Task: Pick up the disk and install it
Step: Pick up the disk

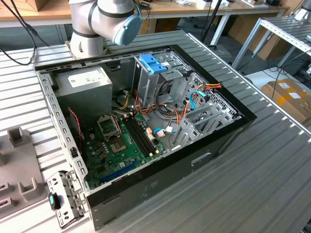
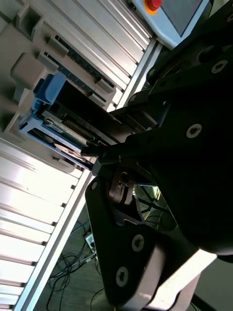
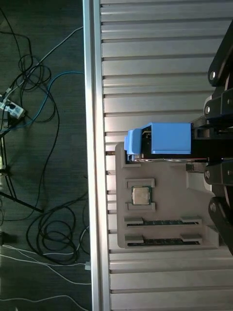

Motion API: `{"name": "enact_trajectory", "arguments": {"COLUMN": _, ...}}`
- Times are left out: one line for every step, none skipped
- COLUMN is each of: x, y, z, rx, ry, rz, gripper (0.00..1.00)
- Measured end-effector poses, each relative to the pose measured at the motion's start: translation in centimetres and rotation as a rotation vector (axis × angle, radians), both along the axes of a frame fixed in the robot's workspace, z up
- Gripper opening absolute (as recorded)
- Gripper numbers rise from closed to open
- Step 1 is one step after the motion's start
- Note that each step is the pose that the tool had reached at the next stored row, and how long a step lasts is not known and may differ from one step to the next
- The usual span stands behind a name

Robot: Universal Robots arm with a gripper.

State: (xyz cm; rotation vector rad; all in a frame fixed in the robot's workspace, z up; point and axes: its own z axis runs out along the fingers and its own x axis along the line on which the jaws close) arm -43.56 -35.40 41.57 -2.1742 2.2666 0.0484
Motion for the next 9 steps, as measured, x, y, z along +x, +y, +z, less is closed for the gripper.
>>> {"name": "enact_trajectory", "arguments": {"x": 0.00, "y": 0.00, "z": 0.23, "rx": 0.0000, "ry": 0.0000, "rz": 0.000, "gripper": 0.35}}
{"name": "enact_trajectory", "arguments": {"x": 0.00, "y": 0.00, "z": 0.39, "rx": 0.0000, "ry": -0.0001, "rz": 0.000, "gripper": 0.35}}
{"name": "enact_trajectory", "arguments": {"x": 0.00, "y": 0.00, "z": 0.59, "rx": 0.0000, "ry": -0.0001, "rz": 0.000, "gripper": 0.35}}
{"name": "enact_trajectory", "arguments": {"x": 0.00, "y": 0.00, "z": 0.81, "rx": 0.0000, "ry": 0.0000, "rz": 0.000, "gripper": 0.35}}
{"name": "enact_trajectory", "arguments": {"x": 0.00, "y": 0.00, "z": 1.05, "rx": 0.0000, "ry": 0.0000, "rz": 0.000, "gripper": 0.35}}
{"name": "enact_trajectory", "arguments": {"x": 0.00, "y": 0.00, "z": 1.22, "rx": 0.0000, "ry": -0.0001, "rz": 0.000, "gripper": 0.35}}
{"name": "enact_trajectory", "arguments": {"x": 0.00, "y": 0.00, "z": 1.67, "rx": 0.0001, "ry": -0.0002, "rz": 0.000, "gripper": 0.35}}
{"name": "enact_trajectory", "arguments": {"x": 0.00, "y": 0.00, "z": 2.02, "rx": 0.0000, "ry": 0.0000, "rz": 0.000, "gripper": 0.35}}
{"name": "enact_trajectory", "arguments": {"x": -0.01, "y": 0.00, "z": 2.18, "rx": 0.0001, "ry": -0.0001, "rz": 0.000, "gripper": 0.35}}
